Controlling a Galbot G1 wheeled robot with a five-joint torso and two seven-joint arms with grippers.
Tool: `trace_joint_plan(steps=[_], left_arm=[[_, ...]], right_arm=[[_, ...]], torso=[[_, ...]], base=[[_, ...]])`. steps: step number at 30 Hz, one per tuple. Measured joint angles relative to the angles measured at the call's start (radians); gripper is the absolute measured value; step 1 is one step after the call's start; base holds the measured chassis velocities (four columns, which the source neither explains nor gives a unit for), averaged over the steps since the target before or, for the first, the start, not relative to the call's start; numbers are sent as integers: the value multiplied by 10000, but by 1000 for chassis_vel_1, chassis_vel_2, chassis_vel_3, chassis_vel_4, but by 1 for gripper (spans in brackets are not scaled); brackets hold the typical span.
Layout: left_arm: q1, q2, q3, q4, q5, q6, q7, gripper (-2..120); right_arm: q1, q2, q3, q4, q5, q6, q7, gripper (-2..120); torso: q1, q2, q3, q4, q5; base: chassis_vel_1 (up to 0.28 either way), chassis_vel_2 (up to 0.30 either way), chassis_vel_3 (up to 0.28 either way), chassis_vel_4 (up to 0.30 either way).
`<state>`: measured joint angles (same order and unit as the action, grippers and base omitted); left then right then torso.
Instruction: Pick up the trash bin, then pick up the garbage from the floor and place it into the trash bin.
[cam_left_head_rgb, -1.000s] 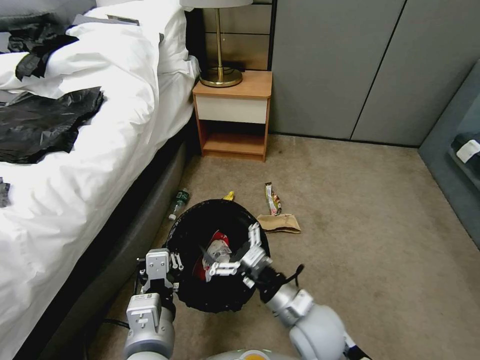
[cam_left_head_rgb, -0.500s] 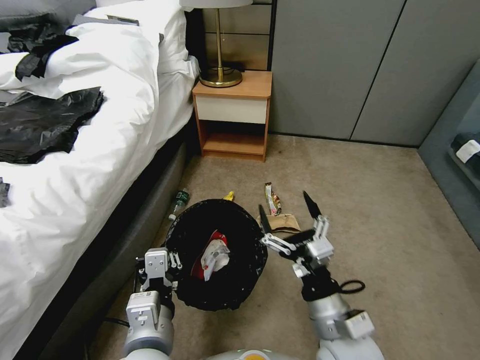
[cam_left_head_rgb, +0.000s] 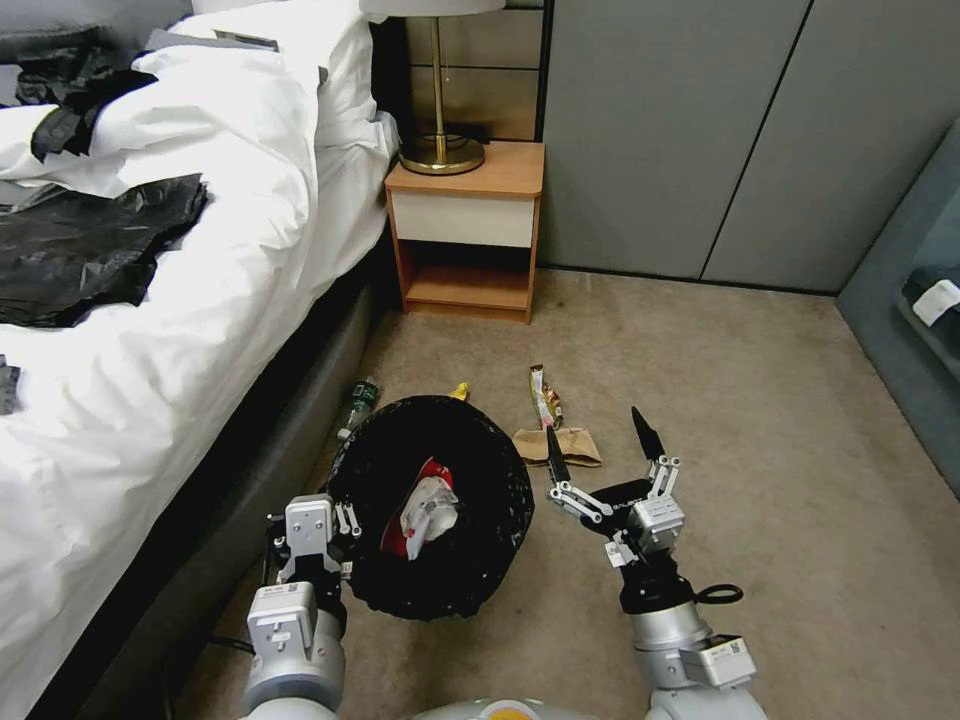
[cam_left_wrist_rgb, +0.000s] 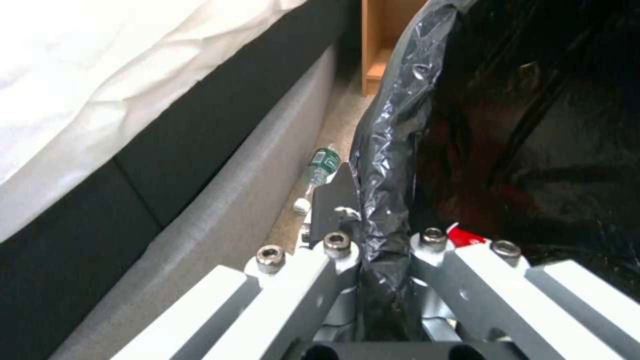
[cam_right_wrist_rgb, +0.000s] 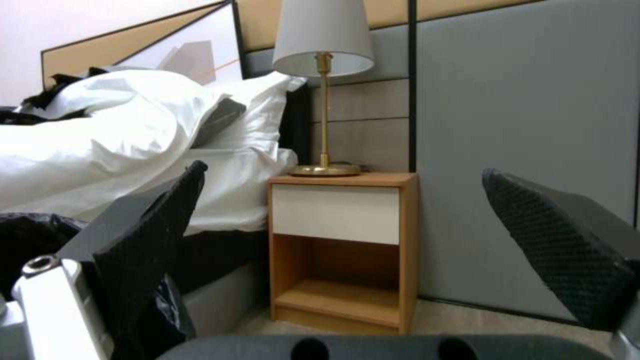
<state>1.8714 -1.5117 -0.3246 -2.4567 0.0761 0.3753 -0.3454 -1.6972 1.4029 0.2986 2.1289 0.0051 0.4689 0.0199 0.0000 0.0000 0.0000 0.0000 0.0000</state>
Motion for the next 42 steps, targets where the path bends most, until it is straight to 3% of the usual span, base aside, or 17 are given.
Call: trace_joint_plan(steps=[12, 31, 42], left_arm=[[12, -11, 56, -8, 15, -1, -29, 1], [12, -3, 94, -15, 46, -46, -47, 1], [-32, -1, 90, -21, 25, -53, -47, 1]], right_arm=[[47, 54, 123, -75, 61, -6, -69, 100], [119, 44, 157, -37, 117, -101, -98, 100], [351, -66, 700, -363, 259, 841, -985, 100]], torso=[[-1, 0, -1, -1, 0], [0, 0, 1, 0, -2], [2, -1, 1, 0, 1]], base=[[-36, 24, 34, -34], [-206, 210, 208, -209], [-155, 146, 152, -140]])
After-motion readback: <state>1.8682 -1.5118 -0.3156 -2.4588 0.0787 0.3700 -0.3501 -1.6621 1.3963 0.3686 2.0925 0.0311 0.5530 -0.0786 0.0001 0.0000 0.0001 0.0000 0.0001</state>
